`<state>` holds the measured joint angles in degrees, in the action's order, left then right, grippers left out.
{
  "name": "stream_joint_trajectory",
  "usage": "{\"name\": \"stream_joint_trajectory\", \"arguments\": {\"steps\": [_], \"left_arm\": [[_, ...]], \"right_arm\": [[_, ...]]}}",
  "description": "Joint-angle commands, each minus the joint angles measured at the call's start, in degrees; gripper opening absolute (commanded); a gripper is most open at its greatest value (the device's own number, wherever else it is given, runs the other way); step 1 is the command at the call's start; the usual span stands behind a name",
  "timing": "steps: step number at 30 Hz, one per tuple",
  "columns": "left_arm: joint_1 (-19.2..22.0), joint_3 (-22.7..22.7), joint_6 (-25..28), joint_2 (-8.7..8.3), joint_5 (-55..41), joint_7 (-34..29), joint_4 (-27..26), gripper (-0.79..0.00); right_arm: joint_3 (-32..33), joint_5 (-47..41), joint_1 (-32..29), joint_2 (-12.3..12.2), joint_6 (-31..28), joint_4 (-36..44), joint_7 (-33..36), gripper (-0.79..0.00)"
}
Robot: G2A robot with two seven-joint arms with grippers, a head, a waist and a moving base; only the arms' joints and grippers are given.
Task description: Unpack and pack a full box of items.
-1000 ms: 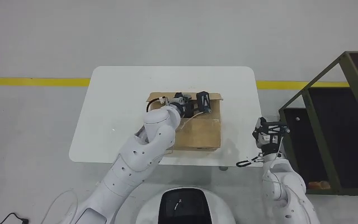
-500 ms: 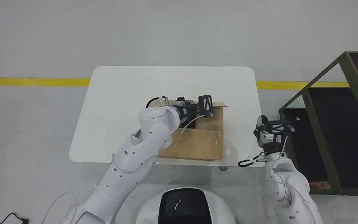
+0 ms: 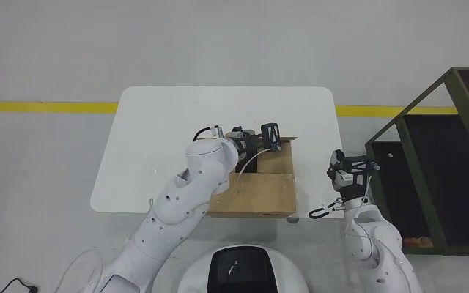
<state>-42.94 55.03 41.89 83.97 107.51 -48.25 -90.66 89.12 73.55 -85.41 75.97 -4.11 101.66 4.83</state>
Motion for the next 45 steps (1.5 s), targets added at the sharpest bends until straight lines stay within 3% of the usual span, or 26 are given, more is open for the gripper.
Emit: {"name": "stream_joint_trajectory", "arguments": {"steps": [1,9,18,29,45], "left_arm": [[1.2,-0.6,-2.1,0.08,2.5,2.3,1.6,0.0],[6.5,-3.5,-10.9,0.96,10.3,10.5,11.2,0.0],[11.8,-7.7,-18.6,3.32,12.5,14.6,23.3,0.0],[17.6,-12.3,-22.3,6.79,13.3,16.1,35.9,0.0],[21.0,-16.1,-22.7,10.74,14.1,18.0,46.8,0.0]], "right_arm": [[-0.1,0.0,0.1,0.0,-0.1,-0.2,0.1,-0.693],[0.1,-0.1,0.4,-0.2,-0.1,-0.9,0.0,-0.699],[0.4,0.0,-0.1,-0.3,0.7,-0.8,-0.1,-0.745],[0.2,0.0,-0.5,-0.4,1.2,-0.7,-0.2,-0.785],[0.5,-0.3,-0.9,-0.5,1.2,-0.6,-0.6,-0.785]]}}
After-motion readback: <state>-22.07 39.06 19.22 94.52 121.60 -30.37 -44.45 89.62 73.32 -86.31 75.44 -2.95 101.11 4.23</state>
